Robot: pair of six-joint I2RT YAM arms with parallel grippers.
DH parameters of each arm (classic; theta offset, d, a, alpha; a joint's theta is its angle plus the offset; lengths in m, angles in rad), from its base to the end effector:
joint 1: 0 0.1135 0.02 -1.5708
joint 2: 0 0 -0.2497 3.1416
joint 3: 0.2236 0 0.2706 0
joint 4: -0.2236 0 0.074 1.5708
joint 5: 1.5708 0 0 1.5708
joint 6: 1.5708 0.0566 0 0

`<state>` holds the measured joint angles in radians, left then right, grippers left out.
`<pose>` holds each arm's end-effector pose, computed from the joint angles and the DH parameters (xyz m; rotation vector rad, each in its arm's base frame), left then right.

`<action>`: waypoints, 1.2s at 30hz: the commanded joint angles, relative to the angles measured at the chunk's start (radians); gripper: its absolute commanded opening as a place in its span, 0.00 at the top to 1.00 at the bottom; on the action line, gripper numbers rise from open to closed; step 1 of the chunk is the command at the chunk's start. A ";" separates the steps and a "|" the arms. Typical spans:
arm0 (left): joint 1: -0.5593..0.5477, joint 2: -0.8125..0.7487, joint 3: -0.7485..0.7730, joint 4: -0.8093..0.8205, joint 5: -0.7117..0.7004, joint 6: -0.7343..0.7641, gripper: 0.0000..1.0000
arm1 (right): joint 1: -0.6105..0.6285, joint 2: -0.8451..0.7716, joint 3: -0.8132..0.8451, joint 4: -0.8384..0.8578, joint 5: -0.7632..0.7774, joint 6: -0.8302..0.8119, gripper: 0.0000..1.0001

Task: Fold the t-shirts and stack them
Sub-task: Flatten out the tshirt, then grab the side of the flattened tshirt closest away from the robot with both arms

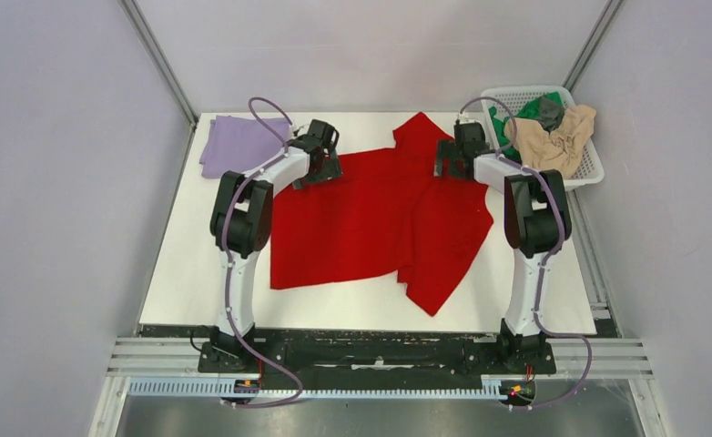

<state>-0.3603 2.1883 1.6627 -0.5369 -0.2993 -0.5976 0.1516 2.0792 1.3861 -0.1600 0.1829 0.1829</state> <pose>0.4600 -0.1555 0.1247 -0.4021 2.5271 0.0360 0.4643 0.0605 0.1115 0.1204 2.4031 -0.0673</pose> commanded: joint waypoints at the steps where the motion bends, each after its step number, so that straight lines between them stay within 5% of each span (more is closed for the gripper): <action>1: 0.014 0.104 0.140 -0.029 0.028 0.053 0.00 | -0.006 0.133 0.180 -0.072 -0.026 -0.043 0.02; 8: -0.032 -0.088 0.075 -0.035 0.055 0.075 0.00 | 0.012 -0.103 0.106 -0.028 -0.031 -0.149 0.02; 12: -0.090 -0.357 -0.135 -0.046 -0.023 0.026 0.00 | 0.015 -0.358 -0.101 0.037 -0.139 -0.171 0.02; 18: -0.103 -0.772 -0.578 -0.228 -0.112 -0.243 0.00 | 0.011 -0.719 -0.460 0.185 -0.073 -0.049 0.02; 25: -0.103 -1.134 -0.936 -0.327 -0.130 -0.459 0.00 | -0.001 -0.936 -0.674 0.218 -0.043 0.072 0.02; 36: -0.100 -1.112 -1.054 -0.260 -0.170 -0.663 0.31 | -0.001 -1.001 -0.712 0.177 -0.101 0.070 0.02</action>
<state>-0.4614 1.0405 0.6403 -0.8471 -0.4198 -1.1046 0.1513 1.1061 0.6704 0.0025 0.0982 0.2470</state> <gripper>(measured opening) 0.721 0.980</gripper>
